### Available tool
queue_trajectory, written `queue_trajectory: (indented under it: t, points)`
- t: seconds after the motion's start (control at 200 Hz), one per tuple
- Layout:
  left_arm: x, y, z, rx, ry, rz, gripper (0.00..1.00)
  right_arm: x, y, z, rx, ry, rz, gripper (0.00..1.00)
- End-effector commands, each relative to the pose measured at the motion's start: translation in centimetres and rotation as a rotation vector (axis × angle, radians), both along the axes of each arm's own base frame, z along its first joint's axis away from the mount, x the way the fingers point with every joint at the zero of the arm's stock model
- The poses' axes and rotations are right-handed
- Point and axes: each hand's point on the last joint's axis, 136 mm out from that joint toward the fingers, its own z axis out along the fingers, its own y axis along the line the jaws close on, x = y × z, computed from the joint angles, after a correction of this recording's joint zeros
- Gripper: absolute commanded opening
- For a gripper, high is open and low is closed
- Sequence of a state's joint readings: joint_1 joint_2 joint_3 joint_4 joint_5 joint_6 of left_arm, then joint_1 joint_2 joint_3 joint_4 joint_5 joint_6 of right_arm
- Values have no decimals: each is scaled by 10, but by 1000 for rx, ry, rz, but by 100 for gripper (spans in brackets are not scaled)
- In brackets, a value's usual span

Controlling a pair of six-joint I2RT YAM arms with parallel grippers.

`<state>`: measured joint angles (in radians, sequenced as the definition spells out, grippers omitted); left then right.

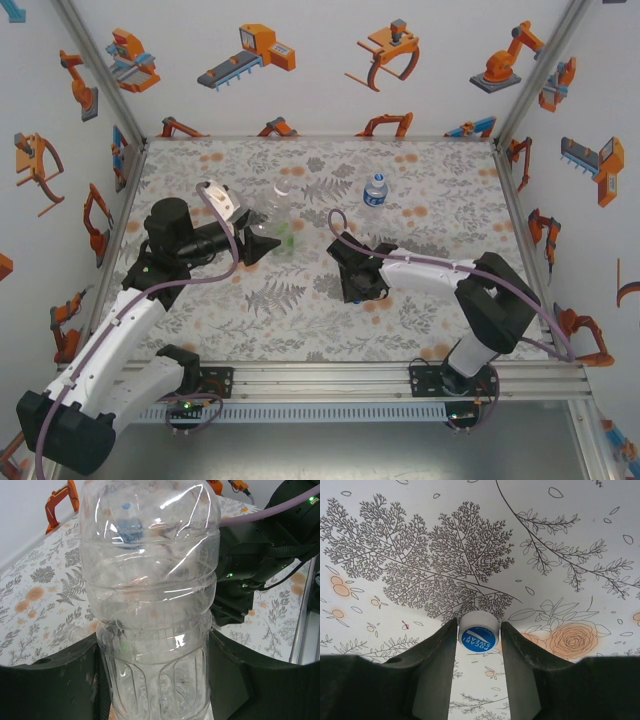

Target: Screw on the bottle caps

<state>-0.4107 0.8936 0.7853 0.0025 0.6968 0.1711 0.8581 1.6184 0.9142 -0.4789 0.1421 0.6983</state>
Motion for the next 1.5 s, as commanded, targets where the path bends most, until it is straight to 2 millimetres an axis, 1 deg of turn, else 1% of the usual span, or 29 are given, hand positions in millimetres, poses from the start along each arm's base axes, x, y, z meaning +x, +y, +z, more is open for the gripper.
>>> queue_trajectory:
  t: [0.0, 0.23, 0.461, 0.631, 0.876, 1.086, 1.352, 1.497]
  points:
    - [-2, -1, 17, -13, -46, -21, 0, -4, 0, 8, -4, 20, -11, 41]
    - [-1, -1, 17, -13, -42, -21, 0, -4, 2, 13, 15, 18, -12, 40]
    - [-2, -1, 18, -14, -45, -22, 0, -3, 5, 11, 23, 17, -9, 39]
    - [-3, -1, 19, -15, -48, -22, 0, -3, 3, 10, 14, 15, -8, 38]
    - [-4, 0, 20, -16, -53, -23, 0, 2, 2, 8, 7, -7, -16, 40]
    - [-4, 0, 20, -15, -51, -23, 0, 1, 4, 5, 11, -2, -13, 40]
    - [-4, 0, 20, -15, -52, -22, 0, 0, 1, 5, 8, -5, -15, 37]
    - [-4, 0, 19, -14, -52, -22, 0, 1, 1, 5, 6, -7, -14, 33]
